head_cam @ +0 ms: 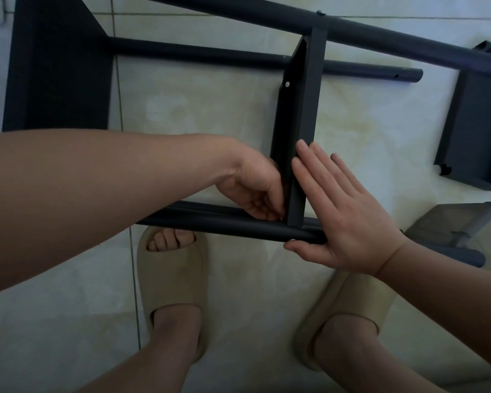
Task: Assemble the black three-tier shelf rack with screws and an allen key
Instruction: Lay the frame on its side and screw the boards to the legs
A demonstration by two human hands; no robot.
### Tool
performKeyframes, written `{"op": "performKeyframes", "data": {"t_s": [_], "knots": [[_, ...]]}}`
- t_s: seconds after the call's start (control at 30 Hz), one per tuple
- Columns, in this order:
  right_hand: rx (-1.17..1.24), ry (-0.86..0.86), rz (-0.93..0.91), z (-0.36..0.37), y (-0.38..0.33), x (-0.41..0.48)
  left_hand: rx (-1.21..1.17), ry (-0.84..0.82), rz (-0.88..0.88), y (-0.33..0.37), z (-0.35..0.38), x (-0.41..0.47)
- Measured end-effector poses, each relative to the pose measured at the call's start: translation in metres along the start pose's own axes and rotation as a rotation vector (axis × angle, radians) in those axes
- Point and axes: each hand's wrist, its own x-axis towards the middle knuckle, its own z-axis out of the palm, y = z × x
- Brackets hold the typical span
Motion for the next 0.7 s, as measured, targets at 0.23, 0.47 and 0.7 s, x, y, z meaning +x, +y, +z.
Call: {"op": "performKeyframes", "data": {"t_s": [0.23, 0.47, 0.7], "knots": [[0.002, -0.005, 0.003, -0.001, 0.000, 0.000, 0.002, -0.005, -0.051, 0.000, -0.003, -0.004], [0.000, -0.003, 0.003, -0.001, 0.000, 0.000, 0.131, 0.020, -0.117, 0.008, -0.002, 0.001], [0.001, -0.009, 0.004, 0.000, 0.000, 0.000, 0.092, 0.051, -0.076, 0.009, 0.000, 0.002]]}}
